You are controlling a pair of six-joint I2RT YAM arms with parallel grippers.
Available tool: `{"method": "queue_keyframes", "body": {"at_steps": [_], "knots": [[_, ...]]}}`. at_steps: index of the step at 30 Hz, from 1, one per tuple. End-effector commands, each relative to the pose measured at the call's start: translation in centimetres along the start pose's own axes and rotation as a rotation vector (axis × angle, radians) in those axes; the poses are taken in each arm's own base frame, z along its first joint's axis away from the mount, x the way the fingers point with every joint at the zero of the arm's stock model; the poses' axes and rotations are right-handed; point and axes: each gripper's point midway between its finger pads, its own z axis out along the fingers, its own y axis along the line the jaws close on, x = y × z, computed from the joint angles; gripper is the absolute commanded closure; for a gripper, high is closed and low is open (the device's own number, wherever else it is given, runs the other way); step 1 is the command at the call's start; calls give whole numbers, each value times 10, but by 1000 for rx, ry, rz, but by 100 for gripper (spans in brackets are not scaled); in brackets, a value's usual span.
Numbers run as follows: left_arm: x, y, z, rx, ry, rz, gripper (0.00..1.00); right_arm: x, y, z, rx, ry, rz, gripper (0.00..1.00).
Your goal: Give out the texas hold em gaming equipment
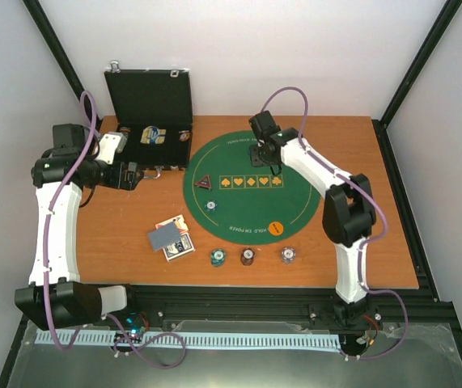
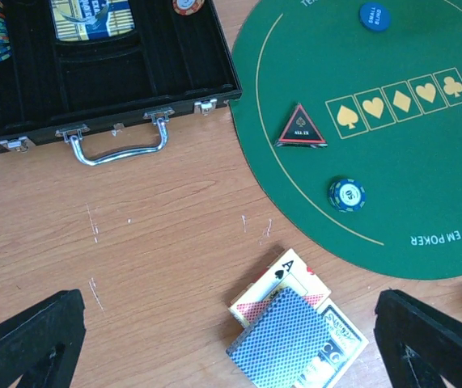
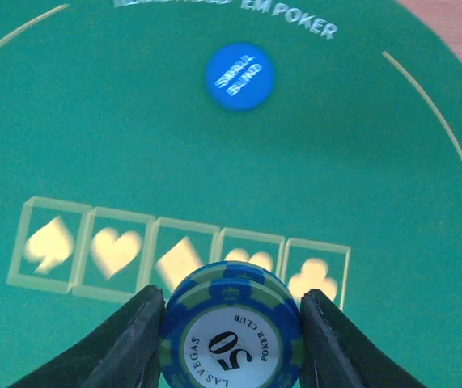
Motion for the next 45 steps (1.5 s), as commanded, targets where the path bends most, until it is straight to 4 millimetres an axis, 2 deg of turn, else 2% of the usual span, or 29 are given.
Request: {"method": "queue_keyframes", "body": {"at_steps": [1, 3, 6, 9, 14, 24, 27, 28, 29, 31, 34, 37, 39, 41, 43, 44, 45], "knots": [[-9, 4, -2, -6, -7, 18, 0, -11, -15, 52, 36, 60, -6, 92], [-10, 5, 0, -2, -5, 19, 0, -13, -17, 74, 35, 84, -2, 92], [-10, 6, 4, 4, -5, 19, 0, -7, -16, 107, 32, 133, -2, 92], [-10, 7, 9, 11, 2, 12, 0, -3, -12, 128, 20, 161, -2, 92], [-10, 8, 15, 19, 7, 9, 0, -2, -2, 147, -23, 171, 7, 91], [-11, 8, 17, 26, 4, 11, 0, -4, 11, 163, -74, 174, 12, 86], [-10, 8, 18, 26, 6, 12, 0, 0, 15, 165, -77, 186, 2, 78], [-10, 8, 18, 27, 5, 11, 0, 0, 15, 164, -75, 185, 1, 69], [-9, 8, 18, 28, 7, 11, 0, 0, 16, 163, -77, 185, 1, 59], [-8, 8, 19, 28, 11, 8, 0, -9, 16, 152, -79, 166, 4, 52], [-7, 8, 19, 29, 11, 5, 0, -30, 16, 125, -82, 114, 5, 35], [-8, 7, 18, 29, 9, -1, 0, -47, 23, 89, -99, 62, -18, 28], [-8, 7, 17, 29, 7, -5, 0, -48, 30, 66, -96, 42, -49, 27], [-8, 6, 15, 27, 2, -7, 0, -29, 41, 48, -82, 53, -95, 27], [-8, 5, 13, 25, -1, -8, 0, -2, 66, 25, -100, 64, -153, 27], [-8, 5, 12, 26, -4, -9, 0, 7, 78, 5, -120, 35, -173, 27], [-8, 4, 12, 25, -5, -10, 0, 27, 91, 2, -127, 51, -201, 26]]}}
